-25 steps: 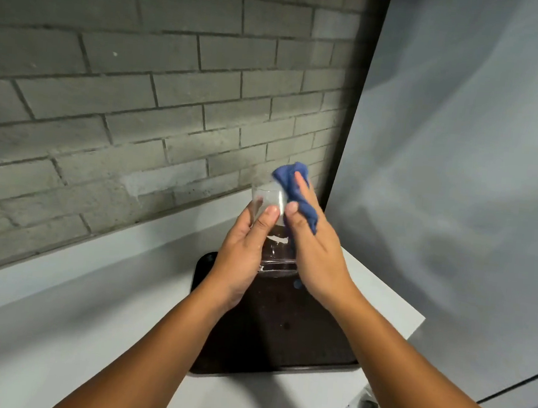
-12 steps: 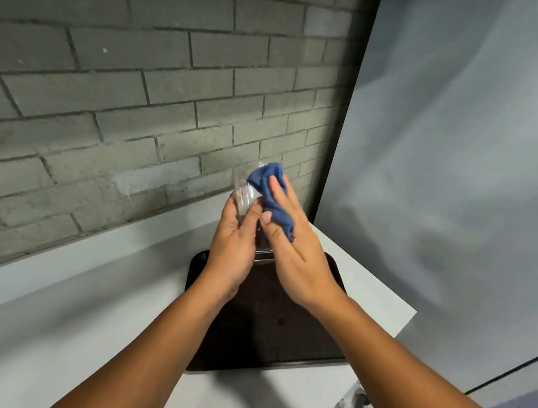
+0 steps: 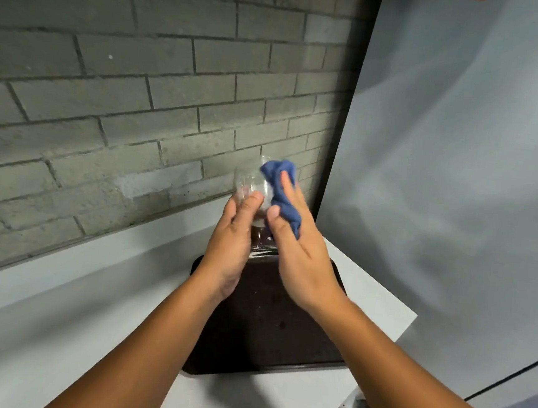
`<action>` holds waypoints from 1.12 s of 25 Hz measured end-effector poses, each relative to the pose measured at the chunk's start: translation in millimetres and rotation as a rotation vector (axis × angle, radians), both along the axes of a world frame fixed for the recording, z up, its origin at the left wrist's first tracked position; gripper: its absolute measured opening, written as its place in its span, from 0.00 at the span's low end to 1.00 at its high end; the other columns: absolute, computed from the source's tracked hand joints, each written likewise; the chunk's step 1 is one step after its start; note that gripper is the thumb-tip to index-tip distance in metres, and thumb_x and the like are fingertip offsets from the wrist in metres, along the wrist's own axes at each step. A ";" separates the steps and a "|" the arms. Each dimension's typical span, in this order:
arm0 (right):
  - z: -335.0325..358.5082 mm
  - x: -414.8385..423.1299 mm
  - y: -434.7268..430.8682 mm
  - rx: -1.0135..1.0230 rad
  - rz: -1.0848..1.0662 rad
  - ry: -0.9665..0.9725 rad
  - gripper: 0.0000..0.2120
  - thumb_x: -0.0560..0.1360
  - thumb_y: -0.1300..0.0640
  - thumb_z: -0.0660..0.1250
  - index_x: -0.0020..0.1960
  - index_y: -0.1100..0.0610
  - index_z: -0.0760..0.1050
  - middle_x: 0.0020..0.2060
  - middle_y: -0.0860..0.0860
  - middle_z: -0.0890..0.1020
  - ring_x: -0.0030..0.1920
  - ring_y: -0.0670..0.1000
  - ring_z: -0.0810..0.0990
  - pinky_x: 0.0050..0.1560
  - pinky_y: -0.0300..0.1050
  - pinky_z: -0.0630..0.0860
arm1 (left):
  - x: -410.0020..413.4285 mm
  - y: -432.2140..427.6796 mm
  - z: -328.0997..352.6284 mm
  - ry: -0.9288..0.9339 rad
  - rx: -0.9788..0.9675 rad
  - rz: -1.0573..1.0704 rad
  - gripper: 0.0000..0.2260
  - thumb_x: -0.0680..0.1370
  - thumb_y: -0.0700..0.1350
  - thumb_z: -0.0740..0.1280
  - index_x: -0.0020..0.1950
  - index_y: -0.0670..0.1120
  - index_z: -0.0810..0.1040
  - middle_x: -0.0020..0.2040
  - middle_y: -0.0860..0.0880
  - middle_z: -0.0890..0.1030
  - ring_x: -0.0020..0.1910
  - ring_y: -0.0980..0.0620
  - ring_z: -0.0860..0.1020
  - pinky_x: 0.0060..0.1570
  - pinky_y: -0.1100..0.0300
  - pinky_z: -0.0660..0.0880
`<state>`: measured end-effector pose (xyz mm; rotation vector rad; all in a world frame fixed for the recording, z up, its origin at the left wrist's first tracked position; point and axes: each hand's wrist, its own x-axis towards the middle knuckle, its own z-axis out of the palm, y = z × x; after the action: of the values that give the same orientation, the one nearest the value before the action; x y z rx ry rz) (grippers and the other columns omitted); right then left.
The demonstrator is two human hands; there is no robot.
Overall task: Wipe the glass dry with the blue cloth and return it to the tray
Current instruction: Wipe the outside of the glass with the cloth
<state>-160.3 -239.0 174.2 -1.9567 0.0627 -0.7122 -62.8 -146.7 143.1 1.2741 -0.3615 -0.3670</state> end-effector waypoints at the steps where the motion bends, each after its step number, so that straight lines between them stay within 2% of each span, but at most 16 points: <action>1: -3.8 -1.4 2.5 -0.063 0.036 -0.029 0.27 0.90 0.49 0.60 0.87 0.45 0.61 0.88 0.37 0.58 0.88 0.43 0.56 0.84 0.45 0.64 | 2.0 2.1 -0.1 0.005 -0.007 -0.012 0.31 0.79 0.65 0.67 0.80 0.53 0.78 0.71 0.46 0.87 0.72 0.43 0.84 0.67 0.50 0.82; 2: -4.7 -0.9 2.3 -0.089 0.058 -0.042 0.26 0.90 0.49 0.60 0.87 0.46 0.62 0.87 0.36 0.59 0.87 0.43 0.60 0.82 0.40 0.65 | 2.4 4.0 -0.2 0.016 -0.014 -0.027 0.30 0.80 0.65 0.67 0.79 0.52 0.79 0.71 0.44 0.87 0.71 0.41 0.85 0.65 0.49 0.83; 4: 1.3 2.4 -1.7 0.042 0.019 0.021 0.25 0.90 0.48 0.59 0.87 0.42 0.61 0.85 0.31 0.60 0.79 0.46 0.73 0.61 0.34 0.81 | -0.9 5.2 0.8 0.071 -0.037 -0.058 0.33 0.78 0.65 0.70 0.80 0.50 0.78 0.72 0.40 0.86 0.72 0.37 0.84 0.71 0.37 0.81; 5: 5.7 2.9 -1.0 0.090 -0.016 0.045 0.25 0.90 0.47 0.58 0.87 0.40 0.60 0.85 0.30 0.60 0.78 0.47 0.75 0.54 0.37 0.83 | -3.4 5.0 1.5 0.103 -0.042 -0.052 0.35 0.77 0.64 0.71 0.81 0.49 0.78 0.73 0.39 0.85 0.72 0.36 0.84 0.74 0.33 0.78; 6: 8.6 1.7 1.8 0.067 -0.039 0.039 0.25 0.90 0.48 0.59 0.87 0.42 0.61 0.86 0.32 0.61 0.82 0.46 0.71 0.60 0.40 0.83 | -4.5 4.3 2.8 0.128 -0.045 -0.023 0.34 0.77 0.63 0.71 0.80 0.47 0.79 0.72 0.38 0.85 0.72 0.35 0.83 0.76 0.32 0.76; 8: -0.1 -1.7 2.7 -0.034 0.010 -0.010 0.25 0.90 0.50 0.60 0.86 0.47 0.63 0.87 0.39 0.62 0.85 0.39 0.62 0.80 0.38 0.68 | -3.8 4.2 6.2 0.137 -0.044 0.064 0.29 0.78 0.62 0.70 0.74 0.45 0.83 0.68 0.37 0.88 0.70 0.34 0.85 0.75 0.31 0.77; 9: -2.8 -3.6 1.6 -0.078 0.047 -0.015 0.25 0.89 0.51 0.61 0.86 0.48 0.64 0.87 0.42 0.63 0.84 0.39 0.65 0.80 0.36 0.66 | -4.7 5.1 6.2 0.140 -0.042 0.093 0.27 0.79 0.61 0.69 0.72 0.46 0.84 0.66 0.38 0.89 0.68 0.36 0.86 0.73 0.33 0.79; 11: 1.4 -6.0 -1.4 0.004 0.035 0.051 0.25 0.90 0.52 0.61 0.86 0.46 0.64 0.87 0.45 0.65 0.74 0.43 0.78 0.69 0.37 0.77 | -4.6 7.1 3.8 0.200 -0.072 0.094 0.22 0.81 0.60 0.70 0.66 0.47 0.86 0.60 0.40 0.91 0.57 0.40 0.91 0.59 0.40 0.87; 13: 5.2 -12.0 0.9 -0.032 -0.011 0.054 0.26 0.89 0.55 0.63 0.86 0.46 0.65 0.87 0.42 0.64 0.75 0.45 0.79 0.67 0.41 0.82 | -2.3 9.0 3.3 0.287 -0.104 0.026 0.19 0.82 0.59 0.68 0.59 0.46 0.90 0.52 0.42 0.91 0.46 0.45 0.91 0.47 0.48 0.88; 15: -1.0 -16.6 0.1 -0.163 0.036 0.044 0.26 0.87 0.58 0.65 0.84 0.52 0.68 0.86 0.45 0.65 0.84 0.43 0.68 0.82 0.43 0.68 | -2.7 11.4 5.5 0.296 -0.118 -0.059 0.25 0.82 0.62 0.66 0.65 0.45 0.89 0.60 0.40 0.91 0.55 0.42 0.91 0.53 0.49 0.87; 16: -3.7 -18.5 -1.7 -0.175 0.039 0.047 0.24 0.87 0.59 0.65 0.83 0.54 0.70 0.84 0.47 0.69 0.83 0.44 0.69 0.85 0.47 0.64 | -4.7 12.1 7.4 0.285 -0.126 -0.071 0.28 0.81 0.66 0.68 0.69 0.46 0.87 0.62 0.40 0.90 0.56 0.41 0.91 0.53 0.48 0.87; 18: -6.7 -20.1 -6.5 -0.012 -0.021 0.074 0.23 0.87 0.60 0.66 0.82 0.52 0.72 0.76 0.47 0.77 0.73 0.42 0.78 0.83 0.58 0.68 | -8.5 13.4 10.0 0.276 -0.142 -0.067 0.30 0.77 0.70 0.73 0.67 0.47 0.87 0.61 0.39 0.91 0.52 0.42 0.91 0.49 0.48 0.87; 20: -5.4 -25.3 1.3 -0.014 -0.067 0.054 0.25 0.87 0.59 0.66 0.83 0.49 0.71 0.79 0.44 0.76 0.77 0.40 0.76 0.83 0.53 0.69 | -10.1 14.1 9.1 0.253 -0.132 -0.049 0.30 0.78 0.69 0.72 0.68 0.48 0.87 0.62 0.39 0.91 0.53 0.42 0.91 0.51 0.47 0.87; 22: -10.7 -25.9 6.8 -0.164 -0.005 0.018 0.27 0.86 0.56 0.67 0.84 0.50 0.69 0.84 0.45 0.70 0.84 0.40 0.66 0.84 0.44 0.64 | -9.6 14.1 7.4 0.241 -0.101 -0.047 0.29 0.83 0.69 0.67 0.72 0.49 0.86 0.65 0.40 0.90 0.61 0.40 0.90 0.63 0.42 0.85; 26: -0.1 -14.0 -8.2 -0.026 -0.030 0.047 0.25 0.87 0.58 0.66 0.83 0.51 0.70 0.84 0.43 0.70 0.84 0.40 0.65 0.85 0.50 0.65 | -10.4 12.6 2.7 0.216 -0.109 -0.085 0.29 0.84 0.66 0.68 0.77 0.48 0.81 0.69 0.37 0.87 0.69 0.33 0.85 0.68 0.36 0.82; 28: -3.5 -17.7 1.1 -0.151 -0.006 0.058 0.25 0.86 0.58 0.67 0.82 0.53 0.71 0.85 0.45 0.68 0.85 0.40 0.63 0.86 0.46 0.63 | -8.6 12.3 -2.6 0.222 -0.072 -0.024 0.28 0.85 0.66 0.66 0.77 0.50 0.82 0.70 0.39 0.87 0.72 0.35 0.84 0.76 0.32 0.76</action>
<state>-178.0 -238.0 170.7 -2.1223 0.0508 -0.6808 -71.5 -134.4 140.5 1.1460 -0.1993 -0.5065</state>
